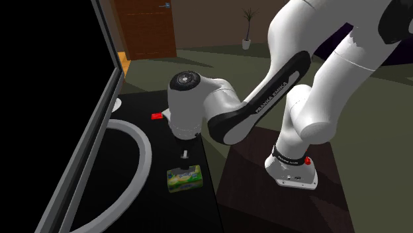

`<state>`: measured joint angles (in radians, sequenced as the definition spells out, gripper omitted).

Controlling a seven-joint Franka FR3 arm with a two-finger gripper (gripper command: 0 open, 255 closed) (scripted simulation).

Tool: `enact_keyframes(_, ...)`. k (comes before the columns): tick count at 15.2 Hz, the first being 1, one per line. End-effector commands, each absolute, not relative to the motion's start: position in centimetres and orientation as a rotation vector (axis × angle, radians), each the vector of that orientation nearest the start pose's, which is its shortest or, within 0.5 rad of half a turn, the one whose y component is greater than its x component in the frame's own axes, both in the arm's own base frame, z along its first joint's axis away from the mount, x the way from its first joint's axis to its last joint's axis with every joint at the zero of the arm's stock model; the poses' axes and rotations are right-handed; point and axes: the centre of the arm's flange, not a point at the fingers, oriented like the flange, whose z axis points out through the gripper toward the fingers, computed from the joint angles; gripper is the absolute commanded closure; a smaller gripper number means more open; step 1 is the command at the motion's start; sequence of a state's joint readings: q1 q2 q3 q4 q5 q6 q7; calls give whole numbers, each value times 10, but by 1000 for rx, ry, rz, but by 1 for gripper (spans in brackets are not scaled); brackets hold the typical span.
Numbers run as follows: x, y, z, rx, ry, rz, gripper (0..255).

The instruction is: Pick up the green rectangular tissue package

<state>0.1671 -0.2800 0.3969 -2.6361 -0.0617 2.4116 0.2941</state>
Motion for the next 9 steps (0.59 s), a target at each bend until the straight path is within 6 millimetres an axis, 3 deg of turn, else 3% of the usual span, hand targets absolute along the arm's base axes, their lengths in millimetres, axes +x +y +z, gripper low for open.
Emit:
enact_keyframes(1,354,232,315,-3222,-519,-137,0)
enact_keyframes(9,354,233,274,-3222,-520,-136,0)
